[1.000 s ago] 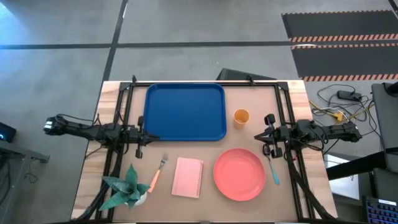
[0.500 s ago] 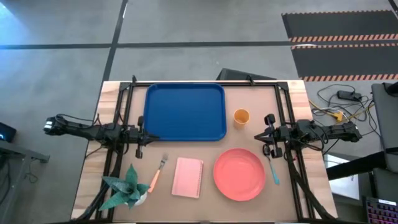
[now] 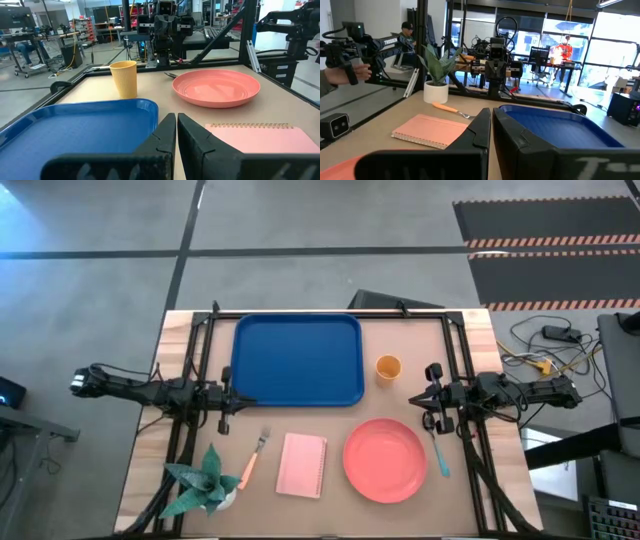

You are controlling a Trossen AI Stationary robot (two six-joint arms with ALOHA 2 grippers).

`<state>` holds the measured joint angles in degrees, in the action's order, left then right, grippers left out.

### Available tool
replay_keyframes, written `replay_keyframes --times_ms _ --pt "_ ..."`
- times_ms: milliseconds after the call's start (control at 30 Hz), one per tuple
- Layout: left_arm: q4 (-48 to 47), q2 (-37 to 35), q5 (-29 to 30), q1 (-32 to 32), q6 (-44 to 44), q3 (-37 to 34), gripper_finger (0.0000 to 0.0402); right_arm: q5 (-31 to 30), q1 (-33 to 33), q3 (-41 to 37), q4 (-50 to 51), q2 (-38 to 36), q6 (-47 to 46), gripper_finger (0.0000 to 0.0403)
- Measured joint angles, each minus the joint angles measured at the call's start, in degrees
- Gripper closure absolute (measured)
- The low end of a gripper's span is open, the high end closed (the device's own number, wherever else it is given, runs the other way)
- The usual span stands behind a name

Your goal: Pick and place plate/cup/fork/spoon on tray

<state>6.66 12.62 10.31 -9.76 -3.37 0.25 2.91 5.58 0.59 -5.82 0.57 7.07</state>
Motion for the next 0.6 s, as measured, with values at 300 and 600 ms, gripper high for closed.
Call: replay_keyframes --times_ms 300,600 --pt "17.6 0.8 0.0 0.0 7.7 0.0 0.0402 -2.5 0.0 0.0 -2.1 0.0 -14.3 0.0394" --pt "32.1 7.9 -7.9 0.0 6.0 3.0 0.0402 -8.1 0.0 0.0 -2.2 0.0 -29.0 0.0394"
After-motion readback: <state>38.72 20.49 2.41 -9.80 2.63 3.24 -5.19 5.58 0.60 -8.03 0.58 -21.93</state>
